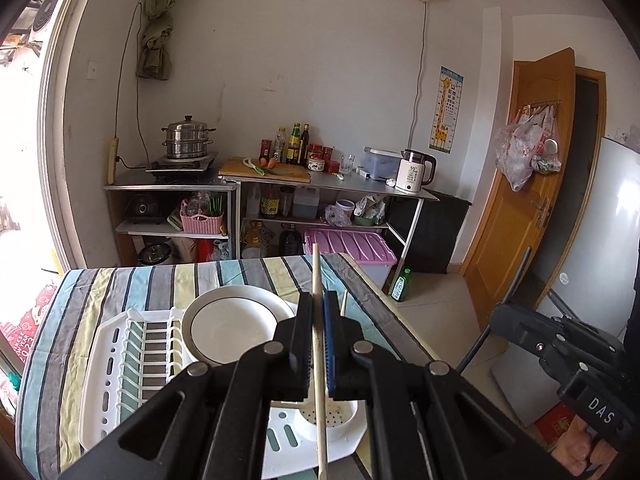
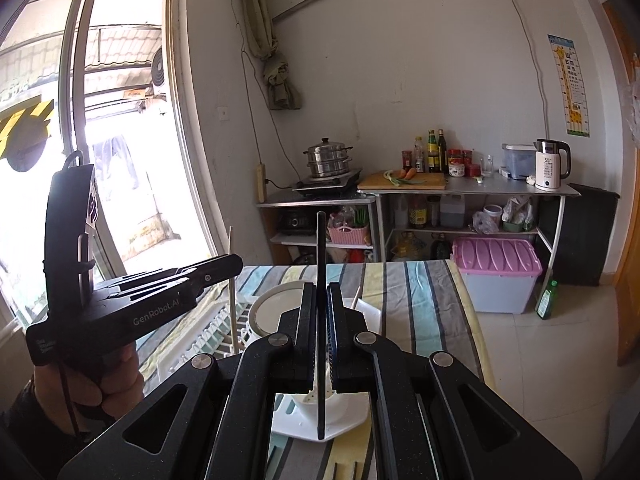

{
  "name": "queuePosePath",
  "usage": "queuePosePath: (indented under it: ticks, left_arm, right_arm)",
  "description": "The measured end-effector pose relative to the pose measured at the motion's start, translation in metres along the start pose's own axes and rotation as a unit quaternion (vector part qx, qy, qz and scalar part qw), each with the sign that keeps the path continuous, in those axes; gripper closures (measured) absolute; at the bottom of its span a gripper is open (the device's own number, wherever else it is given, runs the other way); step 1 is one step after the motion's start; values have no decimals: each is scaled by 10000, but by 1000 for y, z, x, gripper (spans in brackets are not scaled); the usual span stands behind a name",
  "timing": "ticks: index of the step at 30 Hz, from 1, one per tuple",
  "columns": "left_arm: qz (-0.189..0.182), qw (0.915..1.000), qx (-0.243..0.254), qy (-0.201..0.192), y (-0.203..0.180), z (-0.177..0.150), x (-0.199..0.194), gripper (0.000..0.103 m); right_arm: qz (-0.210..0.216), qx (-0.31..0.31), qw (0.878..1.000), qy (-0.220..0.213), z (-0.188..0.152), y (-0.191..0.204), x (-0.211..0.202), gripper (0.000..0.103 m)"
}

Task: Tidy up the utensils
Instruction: 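Lower the wooden chopstick into the white cup with the left tool while the right tool lowers the black chopstick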

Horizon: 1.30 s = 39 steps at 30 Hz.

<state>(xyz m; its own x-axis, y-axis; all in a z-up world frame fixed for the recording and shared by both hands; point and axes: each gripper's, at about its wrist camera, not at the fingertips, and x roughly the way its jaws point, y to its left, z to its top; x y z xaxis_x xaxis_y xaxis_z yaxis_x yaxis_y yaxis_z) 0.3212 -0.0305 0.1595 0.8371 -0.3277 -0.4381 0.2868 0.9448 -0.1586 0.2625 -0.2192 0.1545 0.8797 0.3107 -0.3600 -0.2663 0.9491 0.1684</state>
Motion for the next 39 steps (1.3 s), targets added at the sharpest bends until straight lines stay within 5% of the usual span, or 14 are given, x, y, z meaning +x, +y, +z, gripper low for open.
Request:
queuePosePath:
  ticks: [11, 29, 39]
  left_arm:
    - [108, 9995, -174, -237, 4, 6, 46, 97]
    - [173, 9988, -346, 299, 21, -51, 78, 97]
    - [307, 9986, -245, 367, 22, -51, 69, 95]
  right_arm:
    - [43, 121, 9999, -80, 17, -9, 33, 99]
    - [-10, 277, 9979, 578, -18, -23, 78, 99]
    - [-18, 335, 9971, 684, -16, -27, 78, 93]
